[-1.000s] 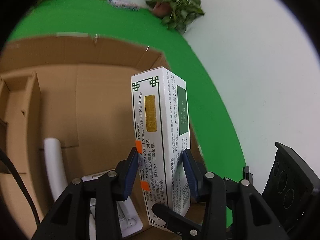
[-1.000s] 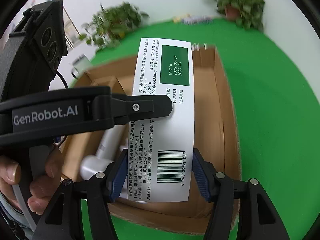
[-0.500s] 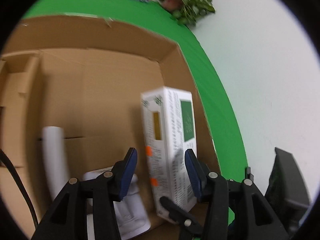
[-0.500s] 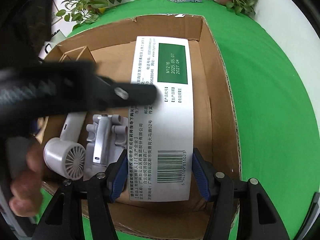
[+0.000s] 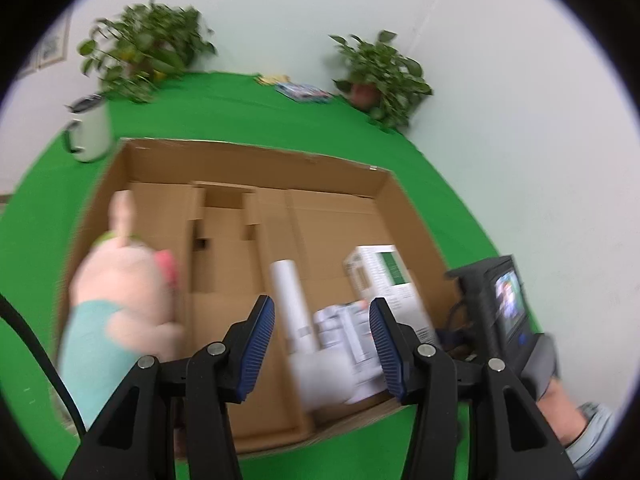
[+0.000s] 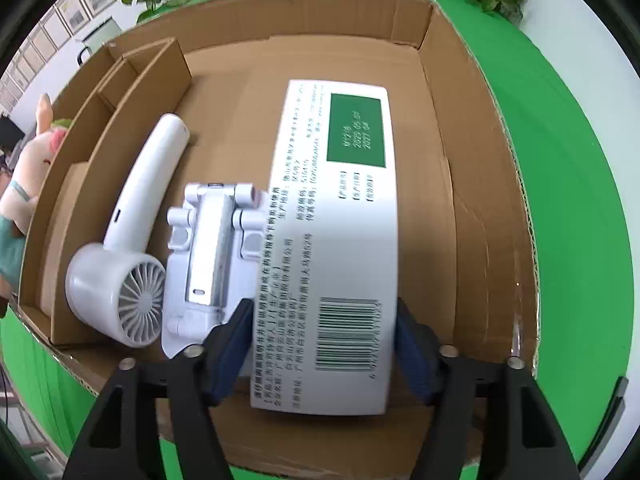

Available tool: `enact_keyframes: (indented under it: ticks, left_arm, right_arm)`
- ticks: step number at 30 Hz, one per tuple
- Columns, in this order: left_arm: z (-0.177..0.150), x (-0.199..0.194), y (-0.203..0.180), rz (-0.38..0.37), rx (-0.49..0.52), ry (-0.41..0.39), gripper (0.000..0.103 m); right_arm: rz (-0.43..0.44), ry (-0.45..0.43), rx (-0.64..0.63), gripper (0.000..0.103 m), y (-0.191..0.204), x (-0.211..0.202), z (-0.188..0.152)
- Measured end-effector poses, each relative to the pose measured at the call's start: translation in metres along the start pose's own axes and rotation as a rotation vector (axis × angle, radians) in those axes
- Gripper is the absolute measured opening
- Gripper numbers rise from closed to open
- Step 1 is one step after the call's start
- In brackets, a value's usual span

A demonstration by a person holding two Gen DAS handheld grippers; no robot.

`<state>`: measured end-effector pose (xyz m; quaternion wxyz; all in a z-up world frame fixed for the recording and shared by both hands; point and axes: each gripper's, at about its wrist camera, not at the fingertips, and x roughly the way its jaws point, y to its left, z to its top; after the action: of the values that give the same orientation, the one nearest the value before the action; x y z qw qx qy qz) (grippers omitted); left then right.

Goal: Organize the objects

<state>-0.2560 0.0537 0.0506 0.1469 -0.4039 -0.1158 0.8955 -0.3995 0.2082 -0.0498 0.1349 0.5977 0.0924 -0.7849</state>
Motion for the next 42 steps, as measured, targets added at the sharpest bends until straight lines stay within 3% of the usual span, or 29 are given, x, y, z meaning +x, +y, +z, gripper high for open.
enact_keyframes:
  ticks: [7,10,11,13,16,18,24,29,42]
  left_arm:
    - [-0.031,-0.033,0.026,0.154,0.063,-0.068,0.049]
    - [-0.042,-0.037,0.028,0.224,0.085,-0.101,0.054]
    - [-0.048,-0.040,0.028,0.263,0.097,-0.126,0.057]
    - [-0.062,-0.048,0.025,0.331,0.119,-0.192,0.077]
    - [-0.084,-0.054,0.019,0.401,0.145,-0.293,0.081]
    - [-0.094,-0.052,0.018,0.438,0.151,-0.311,0.081]
    - [-0.114,-0.025,0.031,0.460,0.093,-0.255,0.081]
    - [-0.123,-0.022,0.033,0.469,0.087,-0.321,0.085]
    - [-0.127,-0.021,0.030,0.483,0.096,-0.343,0.089]
  right_arm:
    - [-0.035,-0.027,-0.032,0.073,0.007,-0.012,-0.011]
    - [-0.033,-0.084,-0.030,0.083,0.011,-0.028,-0.017]
    - [-0.015,-0.143,-0.027,0.086,0.014,-0.040,-0.022]
    - [-0.011,-0.296,-0.035,0.103,0.022,-0.068,-0.037]
    - [-0.034,-0.587,-0.046,0.103,0.042,-0.107,-0.077]
    - [-0.032,-0.653,-0.043,0.103,0.054,-0.113,-0.096]
    - [-0.017,-0.722,0.051,0.102,0.055,-0.091,-0.137]
    - [-0.073,-0.762,0.013,0.103,0.055,-0.050,-0.129]
    - [-0.065,-0.760,0.004,0.103,0.055,-0.047,-0.126]
